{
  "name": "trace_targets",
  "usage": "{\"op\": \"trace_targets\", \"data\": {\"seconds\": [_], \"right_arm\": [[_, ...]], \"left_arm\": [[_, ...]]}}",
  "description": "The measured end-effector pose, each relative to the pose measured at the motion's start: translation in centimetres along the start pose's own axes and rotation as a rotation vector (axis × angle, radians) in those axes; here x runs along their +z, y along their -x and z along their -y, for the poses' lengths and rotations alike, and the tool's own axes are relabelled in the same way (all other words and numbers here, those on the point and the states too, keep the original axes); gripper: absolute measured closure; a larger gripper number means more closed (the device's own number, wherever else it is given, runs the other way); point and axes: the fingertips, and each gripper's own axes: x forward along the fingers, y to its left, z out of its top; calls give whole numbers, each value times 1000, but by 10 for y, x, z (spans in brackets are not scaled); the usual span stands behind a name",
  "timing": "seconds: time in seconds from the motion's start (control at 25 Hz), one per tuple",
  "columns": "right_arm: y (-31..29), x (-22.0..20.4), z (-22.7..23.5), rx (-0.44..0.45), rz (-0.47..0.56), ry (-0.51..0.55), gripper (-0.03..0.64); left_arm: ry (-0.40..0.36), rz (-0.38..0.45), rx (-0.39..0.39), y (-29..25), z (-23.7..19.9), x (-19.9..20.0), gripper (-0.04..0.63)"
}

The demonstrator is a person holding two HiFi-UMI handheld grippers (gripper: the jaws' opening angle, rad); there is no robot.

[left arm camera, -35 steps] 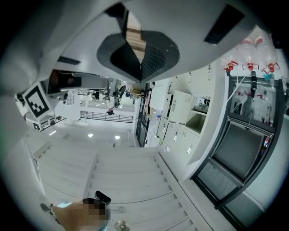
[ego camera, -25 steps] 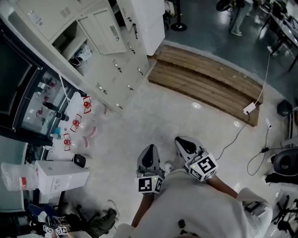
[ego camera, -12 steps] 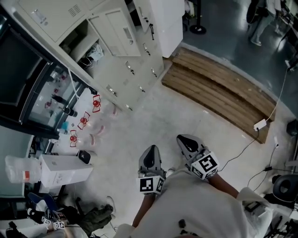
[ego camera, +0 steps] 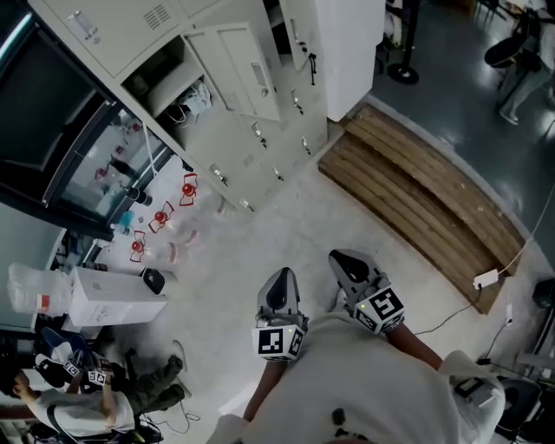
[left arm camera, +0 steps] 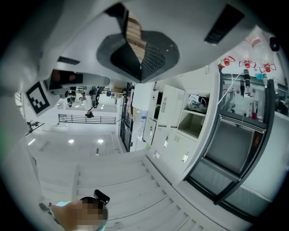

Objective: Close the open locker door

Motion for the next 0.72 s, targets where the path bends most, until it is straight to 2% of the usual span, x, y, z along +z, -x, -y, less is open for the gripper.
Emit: {"op": "trace_targets", "data": {"seconds": [0.16,0.32,0.48,0.72], "right_arm": [[-8,11,28,36,1,14,586],[-18,19,56,46,-4,23,586],[-31,20,74,55,-9,19,586],[-54,11,93,51,-35,-7,586]], "left_arm": [[9,15,42,-25,7,5,588],[-13,21,54,-51,10,7,588],[0,21,71,-72,6,8,588],[25,-3,56,-109,-3,1,588]]}}
